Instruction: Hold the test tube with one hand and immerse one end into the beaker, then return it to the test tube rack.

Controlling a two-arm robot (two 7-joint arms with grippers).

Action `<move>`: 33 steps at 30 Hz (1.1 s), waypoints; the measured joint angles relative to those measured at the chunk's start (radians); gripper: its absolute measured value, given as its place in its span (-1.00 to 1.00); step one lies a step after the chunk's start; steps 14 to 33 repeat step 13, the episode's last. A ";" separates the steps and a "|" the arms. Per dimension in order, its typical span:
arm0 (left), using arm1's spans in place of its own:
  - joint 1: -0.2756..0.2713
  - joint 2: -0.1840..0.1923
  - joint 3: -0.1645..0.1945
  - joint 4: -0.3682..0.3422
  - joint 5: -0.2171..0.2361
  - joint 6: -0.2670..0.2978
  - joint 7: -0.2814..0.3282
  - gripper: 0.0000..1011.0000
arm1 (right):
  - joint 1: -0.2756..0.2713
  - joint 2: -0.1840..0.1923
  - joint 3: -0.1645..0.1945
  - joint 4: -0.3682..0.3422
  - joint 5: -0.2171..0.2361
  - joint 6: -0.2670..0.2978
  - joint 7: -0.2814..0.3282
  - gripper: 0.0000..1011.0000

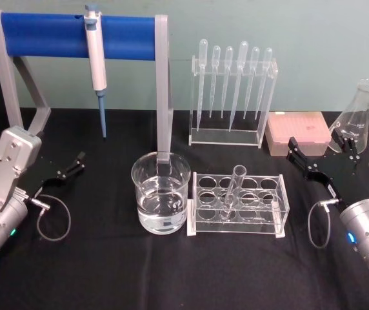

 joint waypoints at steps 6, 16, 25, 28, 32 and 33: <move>0.000 0.000 0.000 0.000 0.000 0.000 0.000 0.98 | 0.000 0.000 0.000 0.000 0.000 0.000 0.000 0.98; 0.000 0.000 0.000 0.000 0.000 0.000 0.000 0.98 | 0.000 0.000 0.000 0.000 0.000 0.000 0.000 0.98; 0.000 0.000 0.000 0.000 0.000 0.000 0.000 0.98 | 0.000 0.000 0.000 0.000 0.000 0.000 0.000 0.98; 0.000 0.000 0.000 0.000 0.000 0.000 0.000 0.98 | 0.000 0.000 0.000 0.000 0.000 0.000 0.000 0.98; 0.000 0.000 0.000 0.000 0.000 0.000 0.000 0.98 | 0.000 0.000 0.000 0.000 0.000 0.000 0.000 0.98; 0.000 0.000 0.000 0.000 0.000 0.000 0.000 0.98 | 0.000 0.000 0.000 0.000 0.000 0.000 0.000 0.98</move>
